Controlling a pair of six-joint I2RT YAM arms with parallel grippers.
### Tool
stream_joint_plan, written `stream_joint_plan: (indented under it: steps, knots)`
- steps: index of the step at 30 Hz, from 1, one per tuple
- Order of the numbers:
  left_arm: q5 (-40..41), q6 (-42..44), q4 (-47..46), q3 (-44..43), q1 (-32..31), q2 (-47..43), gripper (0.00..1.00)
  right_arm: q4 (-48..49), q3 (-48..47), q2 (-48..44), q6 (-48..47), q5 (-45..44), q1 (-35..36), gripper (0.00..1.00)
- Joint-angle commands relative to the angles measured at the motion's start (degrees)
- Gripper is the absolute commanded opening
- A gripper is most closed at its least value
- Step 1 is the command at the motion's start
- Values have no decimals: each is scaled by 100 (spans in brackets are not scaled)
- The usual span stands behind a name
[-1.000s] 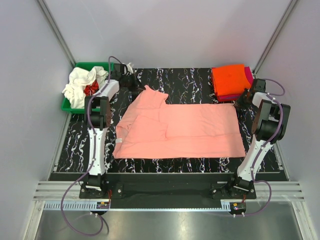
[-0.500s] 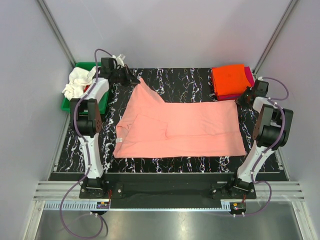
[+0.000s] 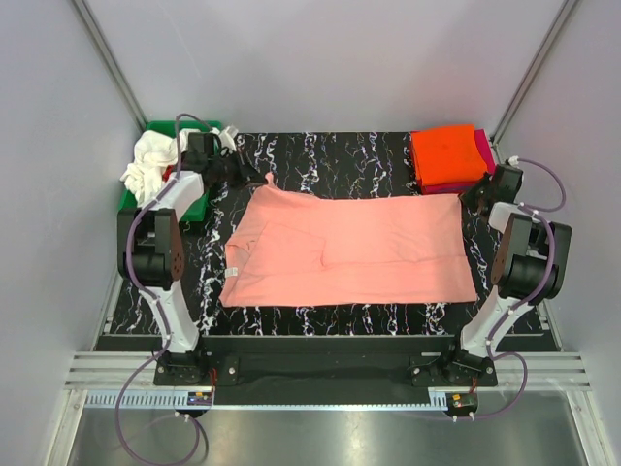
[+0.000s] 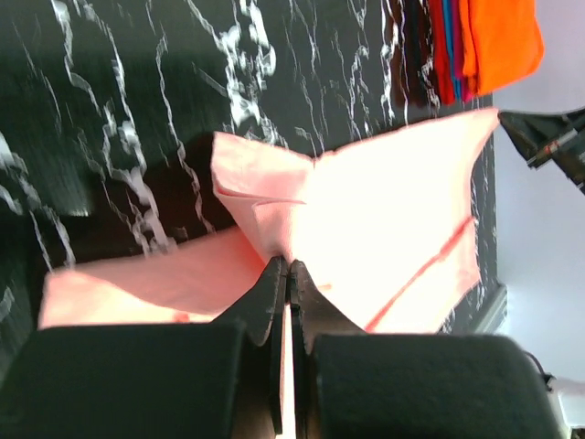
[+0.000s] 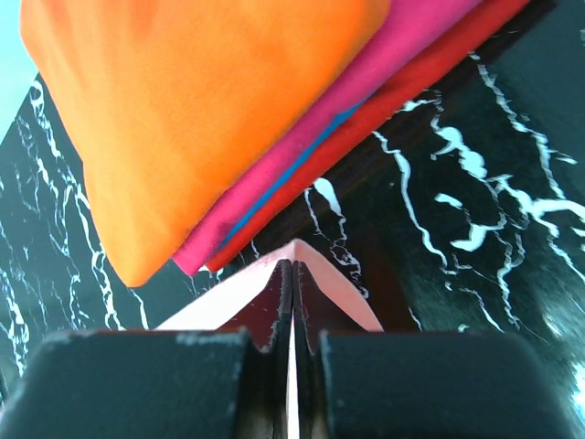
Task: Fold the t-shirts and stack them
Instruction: Fold the tshirt
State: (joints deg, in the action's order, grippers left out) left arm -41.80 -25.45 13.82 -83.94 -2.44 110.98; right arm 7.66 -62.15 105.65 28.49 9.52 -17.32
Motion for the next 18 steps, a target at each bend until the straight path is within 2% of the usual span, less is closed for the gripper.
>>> stream_joint_plan:
  steps: [1, 5, 16, 18]
  knots:
    - [-30, -100, -582, 630, 42, -910, 0, 341, 159, -457, 253, -476, -34, 0]
    - [23, -223, -662, 1230, 33, -1438, 0, 490, 422, -615, 411, -565, -34, 0]
    - [163, -197, 68, 2399, 42, -2475, 0, 333, 1291, -1239, 965, -776, -34, 1]
    - [251, -153, 138, 2610, 42, -2695, 0, 359, 1511, -1466, 913, -1056, -34, 1]
